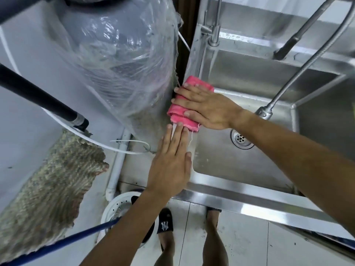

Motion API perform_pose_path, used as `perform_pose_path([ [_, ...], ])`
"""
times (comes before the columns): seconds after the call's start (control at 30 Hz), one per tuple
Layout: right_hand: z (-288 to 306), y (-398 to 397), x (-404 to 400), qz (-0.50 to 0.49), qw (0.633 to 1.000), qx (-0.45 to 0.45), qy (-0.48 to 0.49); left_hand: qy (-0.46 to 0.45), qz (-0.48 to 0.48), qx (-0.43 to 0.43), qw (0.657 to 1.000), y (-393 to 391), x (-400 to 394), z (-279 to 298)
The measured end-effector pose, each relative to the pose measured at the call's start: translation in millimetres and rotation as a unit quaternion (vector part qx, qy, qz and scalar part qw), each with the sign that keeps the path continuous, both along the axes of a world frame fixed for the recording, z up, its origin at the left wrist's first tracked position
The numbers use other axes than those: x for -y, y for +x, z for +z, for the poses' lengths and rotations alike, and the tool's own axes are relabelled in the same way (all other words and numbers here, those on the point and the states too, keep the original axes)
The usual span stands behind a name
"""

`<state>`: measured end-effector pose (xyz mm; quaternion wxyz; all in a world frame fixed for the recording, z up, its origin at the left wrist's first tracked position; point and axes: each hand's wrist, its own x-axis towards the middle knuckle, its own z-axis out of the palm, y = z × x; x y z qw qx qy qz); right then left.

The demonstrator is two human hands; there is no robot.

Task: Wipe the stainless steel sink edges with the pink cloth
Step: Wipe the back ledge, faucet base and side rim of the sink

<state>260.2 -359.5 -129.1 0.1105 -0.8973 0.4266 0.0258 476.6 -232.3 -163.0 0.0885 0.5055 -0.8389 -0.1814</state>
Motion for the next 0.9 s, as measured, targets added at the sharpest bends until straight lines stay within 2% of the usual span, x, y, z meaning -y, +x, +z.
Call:
perform_pose_path([
  [0.07,-10.5,-2.6,17.8,0.005,1.000,0.016,-0.008,-0.005,-0.002,0.019,1.000,-0.6,0.0,-0.5],
  [0.17,-18.5,7.6,31.7,-0.145,0.984,0.096,-0.041,-0.010,-0.004,0.037,0.999,-3.0,0.4,-0.6],
  [0.27,-17.4,47.6,33.6,-0.346,0.921,0.173,-0.040,-0.015,-0.001,0.038,0.999,-3.9,3.0,-1.0],
  [0.33,-12.6,64.5,32.3,-0.423,0.883,0.200,0.027,-0.012,0.003,0.037,0.999,-4.3,3.5,2.3],
  [0.4,-4.0,53.9,34.3,-0.402,0.886,0.208,0.098,-0.013,0.010,0.046,0.999,-9.2,12.1,7.0],
  [0.43,-0.8,38.9,35.6,-0.352,0.909,0.197,0.107,-0.016,0.013,0.050,0.999,-13.6,19.9,8.0],
  [0.5,-0.9,-0.5,43.0,-0.175,0.974,0.140,0.046,-0.022,0.023,0.054,0.998,-24.0,36.5,8.0],
  [0.53,-4.9,-19.1,49.9,-0.067,0.992,0.106,0.000,-0.025,0.029,0.059,0.998,-28.7,42.8,6.6],
  [0.6,-20.0,-43.4,68.4,0.084,0.994,0.056,-0.043,-0.033,0.036,0.069,0.996,-33.7,46.9,2.9],
  [0.63,-26.6,-47.3,77.4,0.107,0.992,0.051,-0.043,-0.038,0.037,0.074,0.996,-34.3,45.4,2.2],
  [0.7,-33.6,-43.4,93.0,0.072,0.992,0.085,-0.061,-0.050,0.038,0.081,0.995,-34.0,41.8,1.2],
  [0.8,-30.4,-37.4,110.8,-0.105,0.980,0.153,-0.064,-0.046,0.047,0.080,0.995,-35.9,42.5,1.9],
  [0.9,-23.2,-29.3,123.5,-0.201,0.966,0.157,-0.045,-0.049,0.060,0.063,0.995,-41.6,52.9,2.9],
])
